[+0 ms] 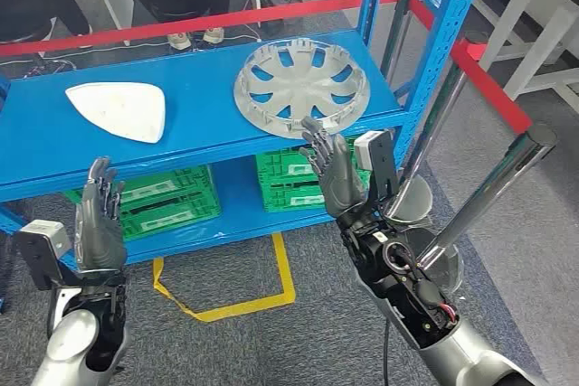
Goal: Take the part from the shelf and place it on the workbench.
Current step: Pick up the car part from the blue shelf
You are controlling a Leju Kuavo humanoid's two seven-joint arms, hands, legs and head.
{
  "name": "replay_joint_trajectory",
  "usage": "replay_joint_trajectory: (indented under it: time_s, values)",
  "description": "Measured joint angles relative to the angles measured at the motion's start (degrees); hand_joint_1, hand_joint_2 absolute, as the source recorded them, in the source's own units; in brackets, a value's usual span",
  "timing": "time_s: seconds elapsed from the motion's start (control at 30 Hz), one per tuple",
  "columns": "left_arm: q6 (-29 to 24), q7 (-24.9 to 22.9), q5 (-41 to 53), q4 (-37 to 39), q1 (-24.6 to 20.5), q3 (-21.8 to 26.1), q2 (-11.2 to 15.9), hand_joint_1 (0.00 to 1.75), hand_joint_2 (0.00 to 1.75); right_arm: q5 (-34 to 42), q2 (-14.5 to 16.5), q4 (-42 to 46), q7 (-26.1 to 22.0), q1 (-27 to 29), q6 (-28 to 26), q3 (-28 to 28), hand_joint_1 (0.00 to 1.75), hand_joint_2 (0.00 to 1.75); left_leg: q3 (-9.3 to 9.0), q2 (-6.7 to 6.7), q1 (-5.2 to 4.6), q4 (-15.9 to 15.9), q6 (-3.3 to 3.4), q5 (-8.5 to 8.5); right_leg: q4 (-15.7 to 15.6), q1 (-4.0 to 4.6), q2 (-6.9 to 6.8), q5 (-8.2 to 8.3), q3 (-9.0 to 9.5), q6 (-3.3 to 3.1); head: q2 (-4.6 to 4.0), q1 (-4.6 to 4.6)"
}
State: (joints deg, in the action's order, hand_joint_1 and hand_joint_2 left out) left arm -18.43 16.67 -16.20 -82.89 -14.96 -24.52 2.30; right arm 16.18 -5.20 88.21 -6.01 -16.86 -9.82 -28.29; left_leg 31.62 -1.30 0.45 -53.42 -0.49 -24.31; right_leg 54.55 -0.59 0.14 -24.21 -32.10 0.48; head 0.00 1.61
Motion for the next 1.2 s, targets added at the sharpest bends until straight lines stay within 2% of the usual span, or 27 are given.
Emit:
replay_joint_trajectory:
  time_s: [0.4,0.53,0.6,0.63,0.67,0.73,0.77,0.8,0.83,0.87,0.9,0.93,0.97,1.0,1.1,1.13,1.17,1.2]
  values:
    - [1.47,-0.56,-0.63,0.05,-0.13,-0.06,0.01,0.00,0.00,-3.41,0.00,0.24,0.35,0.85,-0.91,0.41,0.00,0.00,0.00,-0.01,-0.02,-0.06,0.03,-0.04,-0.05,-0.07,0.01,0.02,0.01,0.03,0.00,-0.01]
    - [1.65,-0.30,-0.63,0.33,-0.64,-0.09,0.01,0.00,0.00,-3.43,0.00,0.27,0.33,0.85,-0.91,0.44,0.00,0.00,0.12,0.01,-0.22,-0.18,0.99,-0.16,-0.51,-0.48,0.03,0.31,0.14,0.62,0.00,-0.23]
    - [1.69,-0.14,-0.63,0.39,-0.89,-0.11,-0.05,0.00,0.00,-3.45,0.00,0.42,0.31,0.86,-0.91,0.50,0.00,0.00,-0.72,-0.16,0.16,1.30,1.35,0.44,-0.35,-0.42,0.00,0.02,0.04,0.89,0.00,-0.11]
    - [1.72,-0.07,-0.63,0.43,-1.04,-0.13,-0.08,0.00,0.00,-3.46,0.00,0.50,0.29,0.84,-0.91,0.54,0.00,0.00,-1.24,-0.28,0.37,2.08,1.54,0.76,0.99,-0.39,0.01,-0.82,-0.55,1.01,0.00,0.06]
    - [1.73,-0.03,-0.63,0.48,-1.14,-0.14,-0.12,0.00,0.00,-3.47,0.00,0.55,0.28,0.86,-0.91,0.60,0.00,0.00,-1.66,-0.40,0.57,2.61,1.64,0.95,3.71,-0.43,0.01,-2.22,-1.83,1.09,0.00,0.34]
    - [1.76,-0.01,-0.63,0.61,-1.27,-0.16,-0.21,0.00,0.00,-3.47,0.00,0.55,0.31,1.05,-0.91,0.67,0.00,0.00,-1.88,-0.49,0.57,2.77,1.75,0.87,11.76,-0.64,0.03,-5.54,-5.77,1.44,0.00,0.76]
    - [1.80,-0.01,-0.63,0.70,-1.25,-0.17,-0.26,0.00,0.00,-3.46,0.00,0.55,0.33,1.23,-0.91,0.69,0.00,0.00,-1.93,-0.48,0.62,2.75,1.68,0.74,14.88,-0.83,0.02,-6.33,-7.47,1.69,0.00,0.95]
    - [1.86,0.00,-0.64,0.79,-1.23,-0.17,-0.30,0.00,0.00,-3.46,0.00,0.55,0.34,1.39,-0.92,0.70,0.00,0.00,-2.02,-0.43,0.74,2.70,1.50,0.57,15.99,-1.07,-0.01,-6.06,-8.26,1.96,0.00,1.07]
    - [1.97,0.02,-0.66,0.88,-1.22,-0.17,-0.31,0.00,0.00,-3.46,0.00,0.55,0.34,1.47,-0.92,0.73,0.00,0.00,-2.18,-0.36,0.92,2.56,1.20,0.32,14.69,-1.35,-0.07,-4.65,-7.84,2.25,0.00,1.19]
    - [2.12,0.05,-0.72,0.95,-1.21,-0.17,-0.31,0.00,0.00,-3.45,0.00,0.55,0.32,1.50,-0.92,0.75,0.00,0.00,-2.39,-0.28,1.17,2.27,0.80,-0.05,11.03,-1.69,-0.19,-2.33,-6.21,2.60,0.00,1.35]
    - [2.25,0.11,-0.78,0.99,-1.22,-0.17,-0.30,0.00,0.00,-3.43,0.00,0.53,0.30,1.49,-0.92,0.78,0.00,0.00,-2.54,-0.20,1.36,1.88,0.29,-0.50,7.02,-1.92,-0.31,-0.69,-4.34,3.05,0.00,1.52]
    - [2.36,0.20,-0.89,1.02,-1.28,-0.17,-0.28,0.00,0.00,-3.38,0.00,0.50,0.26,1.46,-0.90,0.78,0.00,0.00,-2.48,-0.14,1.39,1.26,-0.25,-0.98,3.62,-2.00,-0.35,0.31,-2.56,3.21,0.00,1.81]
    - [2.43,0.29,-0.99,1.04,-1.33,-0.18,-0.26,0.00,0.00,-3.29,0.00,0.47,0.23,1.46,-0.88,0.78,0.00,0.00,-2.30,-0.08,1.35,0.74,-0.70,-1.32,1.62,-1.98,-0.33,0.55,-1.47,3.02,0.00,1.97]
    - [2.47,0.37,-1.06,1.05,-1.37,-0.19,-0.25,0.00,0.00,-3.21,-0.01,0.42,0.21,1.49,-0.86,0.78,0.00,0.00,-2.08,-0.07,1.27,0.40,-1.07,-1.47,1.24,-1.77,-0.20,-0.03,-1.17,2.58,0.00,1.86]
    - [2.50,0.43,-1.22,1.06,-1.48,-0.23,-0.24,0.00,0.00,-3.07,-0.01,0.45,0.14,1.42,-0.83,0.81,0.00,0.00,-1.91,-0.16,1.57,-0.16,-1.73,-1.83,1.59,-1.33,0.33,-0.51,-1.09,0.79,0.00,1.10]
    - [2.50,0.47,-1.25,1.06,-1.58,-0.24,-0.23,0.00,0.00,-3.04,0.00,0.50,0.12,1.26,-0.81,0.81,0.00,0.00,-1.32,-0.09,1.67,-1.57,-1.81,-2.50,1.55,-1.30,0.46,-0.65,-0.84,0.35,0.00,0.88]
    - [2.49,0.51,-1.28,1.05,-1.69,-0.24,-0.22,0.00,0.00,-2.97,0.00,0.54,0.11,1.10,-0.80,0.82,0.00,0.00,0.07,0.07,1.66,-4.27,-1.83,-3.60,1.49,-1.29,0.52,-0.82,-0.52,-0.05,0.00,0.51]
    - [2.48,0.55,-1.34,1.07,-1.76,-0.24,-0.20,0.00,0.00,-2.89,0.00,0.57,0.11,0.98,-0.79,0.81,0.00,0.00,2.44,0.30,1.56,-8.39,-1.72,-5.01,1.46,-1.19,0.54,-1.00,-0.27,-0.38,0.00,0.07]
